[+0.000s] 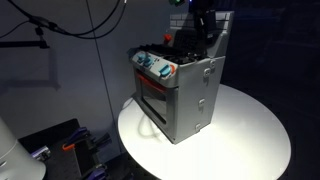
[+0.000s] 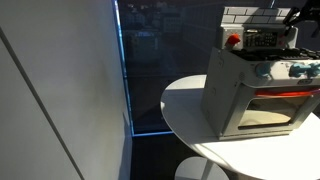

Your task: Press the orange button on the cooker

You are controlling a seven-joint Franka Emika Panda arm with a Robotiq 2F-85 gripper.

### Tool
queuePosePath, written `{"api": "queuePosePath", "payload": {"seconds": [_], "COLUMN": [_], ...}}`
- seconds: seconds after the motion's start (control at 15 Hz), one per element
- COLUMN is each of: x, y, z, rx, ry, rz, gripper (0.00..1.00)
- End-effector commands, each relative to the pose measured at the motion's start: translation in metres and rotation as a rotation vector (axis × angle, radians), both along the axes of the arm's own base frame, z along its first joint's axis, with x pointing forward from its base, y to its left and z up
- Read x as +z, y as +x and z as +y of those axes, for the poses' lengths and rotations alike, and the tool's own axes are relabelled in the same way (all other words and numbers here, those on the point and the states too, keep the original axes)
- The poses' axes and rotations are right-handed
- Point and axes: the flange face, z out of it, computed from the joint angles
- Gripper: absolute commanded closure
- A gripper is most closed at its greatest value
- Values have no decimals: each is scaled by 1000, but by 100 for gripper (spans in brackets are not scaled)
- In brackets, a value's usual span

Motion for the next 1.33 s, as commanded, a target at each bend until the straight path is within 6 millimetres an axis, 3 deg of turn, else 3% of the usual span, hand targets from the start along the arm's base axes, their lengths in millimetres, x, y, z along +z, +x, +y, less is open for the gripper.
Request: {"api": "queuePosePath", "payload": {"seconds": [0.0,1.07,1.27], "x": [4,-3,-2], "y": [8,23,18], "z": [0,3,3], "rx": [-21,-18,-10], "ry": [17,13,20], "rz": [-4,-5,10], "gripper": [0,0,0]}}
